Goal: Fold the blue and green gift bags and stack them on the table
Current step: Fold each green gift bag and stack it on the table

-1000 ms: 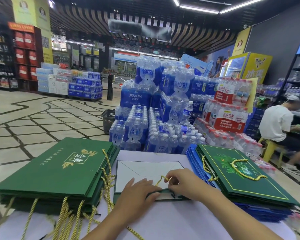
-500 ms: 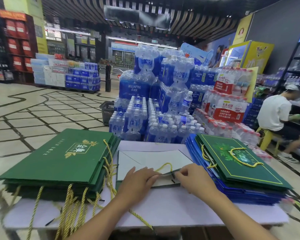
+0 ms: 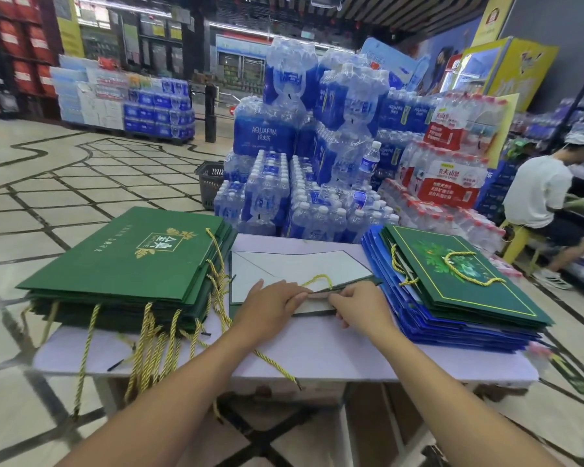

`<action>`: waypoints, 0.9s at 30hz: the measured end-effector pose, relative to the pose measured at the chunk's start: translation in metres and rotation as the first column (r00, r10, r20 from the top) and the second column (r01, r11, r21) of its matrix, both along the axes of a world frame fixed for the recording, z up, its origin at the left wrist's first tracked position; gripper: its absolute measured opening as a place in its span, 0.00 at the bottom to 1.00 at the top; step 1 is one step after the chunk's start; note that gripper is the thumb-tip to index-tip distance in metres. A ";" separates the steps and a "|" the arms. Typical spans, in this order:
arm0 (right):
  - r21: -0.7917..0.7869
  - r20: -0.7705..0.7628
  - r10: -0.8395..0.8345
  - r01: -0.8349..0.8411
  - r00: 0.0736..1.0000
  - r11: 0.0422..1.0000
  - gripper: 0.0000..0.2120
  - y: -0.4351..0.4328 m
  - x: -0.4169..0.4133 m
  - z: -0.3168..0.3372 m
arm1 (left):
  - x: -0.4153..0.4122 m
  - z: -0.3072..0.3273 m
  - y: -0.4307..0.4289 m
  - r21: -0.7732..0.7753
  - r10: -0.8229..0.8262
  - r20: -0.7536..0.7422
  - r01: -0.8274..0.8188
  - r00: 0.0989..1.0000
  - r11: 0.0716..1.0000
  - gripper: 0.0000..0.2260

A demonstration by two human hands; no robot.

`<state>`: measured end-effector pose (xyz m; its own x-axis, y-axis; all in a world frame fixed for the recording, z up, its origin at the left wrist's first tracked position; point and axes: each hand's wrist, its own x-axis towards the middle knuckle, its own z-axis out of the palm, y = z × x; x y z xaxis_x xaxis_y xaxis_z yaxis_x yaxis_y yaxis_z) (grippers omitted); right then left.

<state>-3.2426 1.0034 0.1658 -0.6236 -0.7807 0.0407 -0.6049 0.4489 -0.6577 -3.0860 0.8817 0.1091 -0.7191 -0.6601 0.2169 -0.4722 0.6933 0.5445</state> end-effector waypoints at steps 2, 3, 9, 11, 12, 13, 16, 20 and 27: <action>-0.015 0.158 -0.009 0.012 0.987 1.000 0.14 0.000 0.001 0.002 | 0.000 0.001 0.001 0.003 -0.006 -0.004 0.006 1.000 1.000 0.18; -0.013 0.256 -0.015 0.019 0.966 1.000 0.13 0.000 0.003 0.002 | 0.001 0.002 0.001 0.000 -0.006 -0.007 0.006 1.000 1.000 0.18; -0.009 0.245 0.088 -0.088 0.966 0.996 0.20 -0.004 0.006 0.005 | 0.001 0.002 0.002 -0.044 -0.025 0.003 0.025 1.000 0.999 0.16; -0.021 -0.134 0.033 -0.036 0.990 0.999 0.19 -0.011 -0.005 0.007 | 0.001 0.001 0.003 -0.065 -0.022 0.035 0.024 0.999 0.998 0.16; 0.024 -0.294 -0.002 0.009 0.956 1.000 0.17 -0.014 -0.010 0.009 | 0.002 0.002 0.003 -0.076 -0.019 0.054 0.023 0.998 0.997 0.17; 0.090 -0.384 -0.010 0.048 0.923 0.995 0.16 -0.016 -0.013 0.010 | 0.002 0.002 0.003 -0.089 -0.020 0.074 0.026 0.997 0.996 0.17; 0.232 -0.398 0.089 0.007 0.913 0.973 0.14 -0.023 -0.019 0.005 | 0.004 0.007 0.005 -0.125 -0.039 0.122 0.055 0.992 0.991 0.18; 0.183 -0.308 0.117 -0.062 0.944 0.981 0.07 -0.032 -0.026 0.004 | 0.005 0.007 0.007 -0.122 -0.049 0.135 0.066 0.990 0.990 0.18; 0.061 0.165 0.136 -0.148 0.977 0.987 0.03 -0.062 -0.035 0.015 | 0.003 0.003 0.005 -0.186 -0.065 0.209 0.105 0.976 0.977 0.18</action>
